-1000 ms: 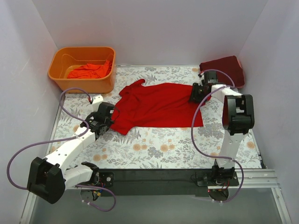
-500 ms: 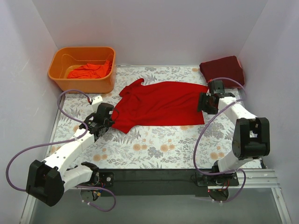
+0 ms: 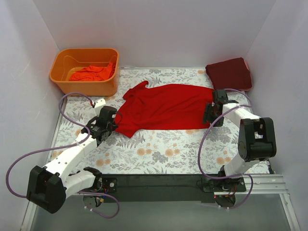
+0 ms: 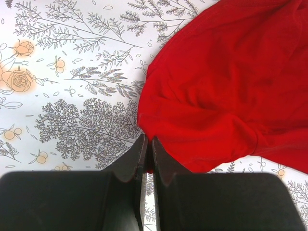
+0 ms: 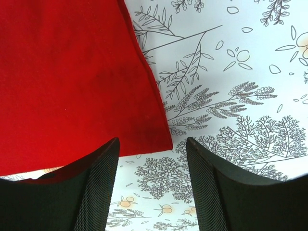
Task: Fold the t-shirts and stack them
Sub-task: Flatten the tshirt out
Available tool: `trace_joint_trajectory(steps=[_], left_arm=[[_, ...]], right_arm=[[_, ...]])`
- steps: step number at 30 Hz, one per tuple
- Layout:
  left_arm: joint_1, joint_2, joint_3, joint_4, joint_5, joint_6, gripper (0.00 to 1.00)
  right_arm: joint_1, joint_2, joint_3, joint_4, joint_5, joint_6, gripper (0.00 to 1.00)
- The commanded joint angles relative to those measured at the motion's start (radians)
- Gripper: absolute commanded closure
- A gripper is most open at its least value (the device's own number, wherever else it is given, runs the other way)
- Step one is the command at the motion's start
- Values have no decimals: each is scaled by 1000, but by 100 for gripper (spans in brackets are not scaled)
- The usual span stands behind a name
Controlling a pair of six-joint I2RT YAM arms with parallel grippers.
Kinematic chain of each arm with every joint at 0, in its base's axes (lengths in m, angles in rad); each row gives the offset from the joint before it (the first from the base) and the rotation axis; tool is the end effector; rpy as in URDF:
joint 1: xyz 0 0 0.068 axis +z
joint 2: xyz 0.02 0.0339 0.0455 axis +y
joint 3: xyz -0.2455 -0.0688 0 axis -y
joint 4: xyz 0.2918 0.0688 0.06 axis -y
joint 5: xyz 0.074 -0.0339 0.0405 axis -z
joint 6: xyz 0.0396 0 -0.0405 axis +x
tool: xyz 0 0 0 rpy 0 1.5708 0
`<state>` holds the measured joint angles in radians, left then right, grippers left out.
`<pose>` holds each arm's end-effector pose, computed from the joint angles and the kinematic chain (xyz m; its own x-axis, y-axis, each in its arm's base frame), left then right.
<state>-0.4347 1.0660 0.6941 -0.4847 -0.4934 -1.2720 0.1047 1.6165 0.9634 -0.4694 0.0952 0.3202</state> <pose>0.2494 -0.0951 0.1960 -0.2873 -0.7946 -0.5348 -0.6286 0.5777 -0.5206 0.3471 0.0327 0.1269 -0.8705 0.2236 -0.4384 0.2222 0.9734 0.0551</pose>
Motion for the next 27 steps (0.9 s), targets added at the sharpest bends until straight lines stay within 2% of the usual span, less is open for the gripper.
trace_joint_trajectory(steps=[1,4,11,17,20,23,25,27], left_arm=[[4,-28,-11,21,-7,6,98],[4,-26,-13,23,-5,6,98],[4,-41,-16,23,-4,10,98],[2,-51,-15,23,-4,8,98],[4,-55,-18,21,-5,8,98],[2,-57,-19,21,-5,8,98],[4,-55,-19,23,-2,6,98],[4,-51,-12,8,2,-15,98]], right_arm=[[16,14,-15,25,32,42,40],[29,5,-25,23,63,97,43],[44,16,-34,8,113,148,44],[47,40,-69,14,139,154,54],[59,55,-74,17,156,148,63],[69,69,-75,17,156,137,82],[72,63,-75,17,144,123,99],[72,27,-69,-11,152,103,99]])
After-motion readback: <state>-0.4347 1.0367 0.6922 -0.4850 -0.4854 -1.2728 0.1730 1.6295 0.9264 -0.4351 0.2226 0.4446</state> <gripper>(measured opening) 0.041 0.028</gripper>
